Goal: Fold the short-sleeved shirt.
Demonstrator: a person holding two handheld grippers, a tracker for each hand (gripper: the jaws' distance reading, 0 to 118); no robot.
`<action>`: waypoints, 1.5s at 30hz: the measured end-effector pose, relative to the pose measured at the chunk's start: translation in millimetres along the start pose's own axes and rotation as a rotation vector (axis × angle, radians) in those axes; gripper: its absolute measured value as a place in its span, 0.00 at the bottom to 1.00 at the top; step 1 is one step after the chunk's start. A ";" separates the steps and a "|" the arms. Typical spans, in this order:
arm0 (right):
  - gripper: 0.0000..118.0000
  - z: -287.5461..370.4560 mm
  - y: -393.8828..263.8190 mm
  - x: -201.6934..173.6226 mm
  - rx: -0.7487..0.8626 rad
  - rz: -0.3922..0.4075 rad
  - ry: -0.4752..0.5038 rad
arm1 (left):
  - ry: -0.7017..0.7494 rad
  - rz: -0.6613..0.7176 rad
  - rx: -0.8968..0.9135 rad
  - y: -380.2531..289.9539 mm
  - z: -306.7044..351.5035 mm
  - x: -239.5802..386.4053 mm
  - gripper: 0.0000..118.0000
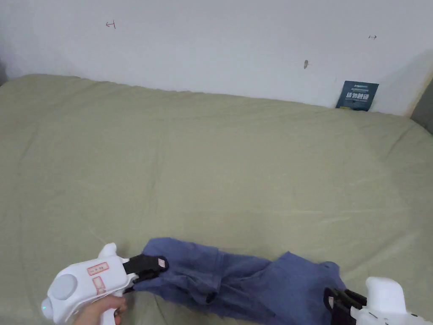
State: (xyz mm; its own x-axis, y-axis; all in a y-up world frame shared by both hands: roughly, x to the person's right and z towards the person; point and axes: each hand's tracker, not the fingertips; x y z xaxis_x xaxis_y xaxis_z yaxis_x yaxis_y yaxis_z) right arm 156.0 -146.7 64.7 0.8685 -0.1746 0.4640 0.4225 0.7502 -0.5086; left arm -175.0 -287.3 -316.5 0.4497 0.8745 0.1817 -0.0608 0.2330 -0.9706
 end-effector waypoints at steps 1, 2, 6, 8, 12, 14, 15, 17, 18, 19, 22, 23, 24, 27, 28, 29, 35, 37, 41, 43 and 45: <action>0.02 -0.7 0.4 0.4 -0.001 0.001 -0.001 | -0.020 0.008 0.023 6.1 13.2 0.2 0.11; 0.02 -1.6 0.6 0.6 -0.002 0.000 0.000 | 0.046 -0.032 0.057 12.0 26.0 5.2 0.11; 0.02 -11.1 0.8 -3.1 -0.010 0.000 0.006 | 0.289 -0.254 0.189 40.5 79.7 20.7 0.11; 0.02 -15.9 1.3 -6.5 -0.015 0.008 0.012 | 0.345 -0.312 0.228 43.2 90.5 34.2 0.11; 0.02 -22.3 3.0 -10.9 -0.020 0.017 0.014 | 0.375 -0.600 0.199 9.0 69.2 102.4 0.11; 0.02 -21.0 3.6 -9.4 -0.017 0.006 0.010 | 0.367 -0.745 0.197 -25.1 44.5 142.4 0.11; 0.02 -20.4 4.0 -7.9 -0.016 -0.001 0.003 | 0.344 -0.805 0.171 -45.7 27.9 160.5 0.11; 0.02 -17.2 3.5 -2.0 -0.010 -0.012 -0.011 | 0.340 -0.929 0.140 -88.3 -5.0 185.8 0.11; 0.02 -15.0 2.5 2.1 -0.007 -0.016 -0.022 | 0.357 -1.001 0.107 -110.5 -25.2 194.2 0.11; 0.02 -13.7 1.6 5.6 -0.007 -0.019 -0.033 | 0.377 -1.027 0.069 -128.9 -43.7 199.2 0.11; 0.02 -10.1 -2.4 17.5 -0.009 -0.023 -0.071 | 0.459 -1.088 -0.035 -174.9 -99.6 192.2 0.11; 0.02 -9.0 -3.0 20.7 -0.010 -0.026 -0.077 | 0.497 -1.101 -0.051 -182.1 -112.8 186.5 0.11; 0.02 -7.3 -3.2 23.8 -0.011 -0.031 -0.080 | 0.518 -1.100 -0.077 -184.2 -123.5 176.7 0.11; 0.02 -2.4 -3.3 28.8 -0.012 -0.023 -0.091 | 0.357 -0.951 -0.180 -172.9 -116.9 168.4 0.45; 0.02 -1.9 -3.4 30.2 -0.011 -0.019 -0.091 | 0.316 -0.966 -0.169 -168.1 -104.1 176.2 0.61; 0.02 -1.7 -3.9 31.2 -0.009 -0.018 -0.093 | 0.327 -0.992 -0.128 -166.3 -92.7 183.6 0.65; 0.02 -13.3 -5.0 33.8 -0.026 -0.043 -0.072 | 0.111 -0.727 0.056 -112.4 -20.5 198.2 0.70; 0.02 -17.9 -4.5 30.3 -0.041 -0.044 -0.058 | 0.142 -0.625 0.064 -98.7 -29.0 186.8 0.59; 0.02 -22.9 -3.2 24.4 -0.058 -0.047 -0.034 | 0.073 -0.539 -0.106 -118.8 -78.5 168.0 0.11; 0.02 -24.7 -2.4 22.4 -0.072 -0.044 -0.038 | 0.098 -0.538 -0.160 -135.1 -105.9 161.8 0.11; 0.02 -23.9 -1.1 21.3 -0.080 -0.045 -0.031 | 0.095 -0.525 -0.221 -154.2 -131.6 158.0 0.11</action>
State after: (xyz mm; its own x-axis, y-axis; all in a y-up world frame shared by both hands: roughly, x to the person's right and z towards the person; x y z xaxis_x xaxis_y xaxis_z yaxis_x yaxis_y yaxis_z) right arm 180.3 -166.5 57.8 0.8402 -0.1862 0.5093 0.4815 0.6882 -0.5427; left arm 22.7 -241.0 -158.9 0.4483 0.6210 0.6429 0.3750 0.5222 -0.7659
